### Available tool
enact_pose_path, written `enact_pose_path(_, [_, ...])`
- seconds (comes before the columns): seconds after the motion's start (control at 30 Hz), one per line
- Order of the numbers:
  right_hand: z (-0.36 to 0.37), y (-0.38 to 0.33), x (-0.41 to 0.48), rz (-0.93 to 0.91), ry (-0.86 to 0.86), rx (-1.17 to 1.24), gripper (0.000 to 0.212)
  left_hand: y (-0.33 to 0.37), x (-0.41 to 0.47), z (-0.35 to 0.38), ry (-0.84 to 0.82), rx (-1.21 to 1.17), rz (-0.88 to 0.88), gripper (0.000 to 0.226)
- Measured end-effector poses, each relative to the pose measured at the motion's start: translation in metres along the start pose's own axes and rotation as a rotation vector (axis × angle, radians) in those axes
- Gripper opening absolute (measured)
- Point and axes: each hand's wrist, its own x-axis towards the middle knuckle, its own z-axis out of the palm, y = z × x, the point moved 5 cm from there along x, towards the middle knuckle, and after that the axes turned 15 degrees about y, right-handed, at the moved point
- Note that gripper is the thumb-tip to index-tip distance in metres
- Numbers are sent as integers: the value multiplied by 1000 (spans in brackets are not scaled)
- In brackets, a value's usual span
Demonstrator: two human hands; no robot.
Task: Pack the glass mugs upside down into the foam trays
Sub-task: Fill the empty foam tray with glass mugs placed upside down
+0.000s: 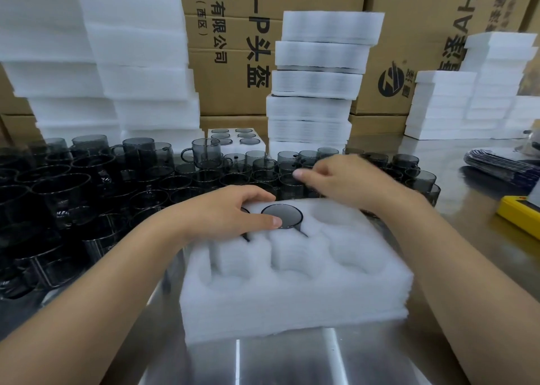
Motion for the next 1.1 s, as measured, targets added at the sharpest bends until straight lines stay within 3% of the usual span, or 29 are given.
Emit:
enact_pose_path(0.1, [-30,27,4,167,132,-271,37,0,-1,-1,9,18,1,50])
enact_pose_path(0.23, [-40,61,-3,398,-108,-452,15,0,-1,-1,12,39,3,52])
enact_pose_path(0.33, [-41,68,-8,442,-213,-561,4,1,0,-1,15,42,6,55])
enact_pose_path(0.53, [-30,80,-10,443,-390,-645,21,0,0,-1,16,45,16,56])
enact_pose_path(0.73, [-21,78,-5,352,-420,-603,25,2,0,-2,16,54,23,60])
enact_pose_path(0.83, [-21,68,-4,313,-375,-501,8,3,-1,-2,17,68,32,57])
enact_pose_path(0.97, [-30,52,-4,345,-234,-285,8,4,-2,-2,17,72,33,57])
enact_pose_path(1.1, [-47,38,-4,306,48,-191,11,4,-3,-2,21,66,17,55])
